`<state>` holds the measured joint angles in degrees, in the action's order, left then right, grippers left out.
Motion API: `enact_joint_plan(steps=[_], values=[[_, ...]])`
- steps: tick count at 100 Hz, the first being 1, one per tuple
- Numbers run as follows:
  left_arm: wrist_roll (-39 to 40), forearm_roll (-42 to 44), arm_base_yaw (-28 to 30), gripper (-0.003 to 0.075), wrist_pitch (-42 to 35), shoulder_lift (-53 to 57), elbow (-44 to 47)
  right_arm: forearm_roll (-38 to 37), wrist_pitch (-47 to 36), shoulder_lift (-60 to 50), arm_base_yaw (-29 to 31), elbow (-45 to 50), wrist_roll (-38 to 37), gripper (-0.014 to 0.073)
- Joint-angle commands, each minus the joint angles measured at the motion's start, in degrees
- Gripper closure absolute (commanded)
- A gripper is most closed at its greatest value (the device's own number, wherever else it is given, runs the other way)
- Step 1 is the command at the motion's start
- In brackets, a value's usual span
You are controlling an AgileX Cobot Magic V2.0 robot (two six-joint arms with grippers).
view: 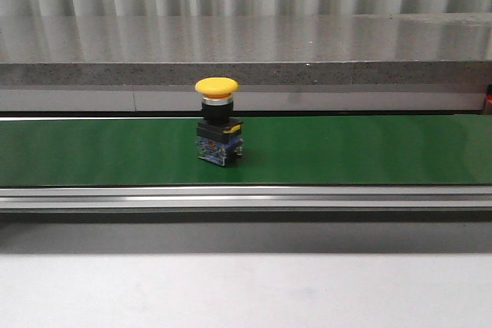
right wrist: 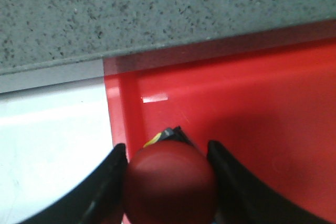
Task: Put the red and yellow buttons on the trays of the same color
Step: 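Carry the red button into the red tray and open the right gripper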
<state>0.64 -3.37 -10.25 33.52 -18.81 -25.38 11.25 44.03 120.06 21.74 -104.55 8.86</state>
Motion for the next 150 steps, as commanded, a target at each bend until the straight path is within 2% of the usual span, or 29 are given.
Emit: enact_joint_plan(steps=[1,48,58,75,84,103,150], values=[[-0.16,-0.29,-0.54,0.074,-4.38,-0.39,-1.63,1.21,-3.42,-2.25,0.33,-2.23,-0.07,0.0419],[-0.16,-0.29,-0.54,0.074,-4.38,-0.39,-1.63,1.21,-4.26,1.91,0.33,-2.23,-0.07,0.0407],[-0.16,-0.29,-0.54,0.074,-4.38,-0.39,-1.63,1.21,-4.21,2.05,0.33,-2.23,-0.07,0.0313],[-0.16,-0.29,-0.54,0.074,-4.38,-0.39,-1.63,1.21,-3.99,2.05,0.33,-3.36,-0.07,0.0026],[-0.16,-0.29,-0.54,0.074,-4.38,-0.39,-1.63,1.21,-2.22,1.98,0.33,-5.46,-0.07,-0.0045],[-0.16,-0.29,-0.54,0.074,-4.38,-0.39,-1.63,3.15,4.77,-0.32,0.27,-11.37,-0.07,-0.0043],[-0.16,-0.29,-0.54,0.074,-4.38,-0.39,-1.63,4.16,14.08,-18.2,-6.86,-11.36,5.05,-0.0043]])
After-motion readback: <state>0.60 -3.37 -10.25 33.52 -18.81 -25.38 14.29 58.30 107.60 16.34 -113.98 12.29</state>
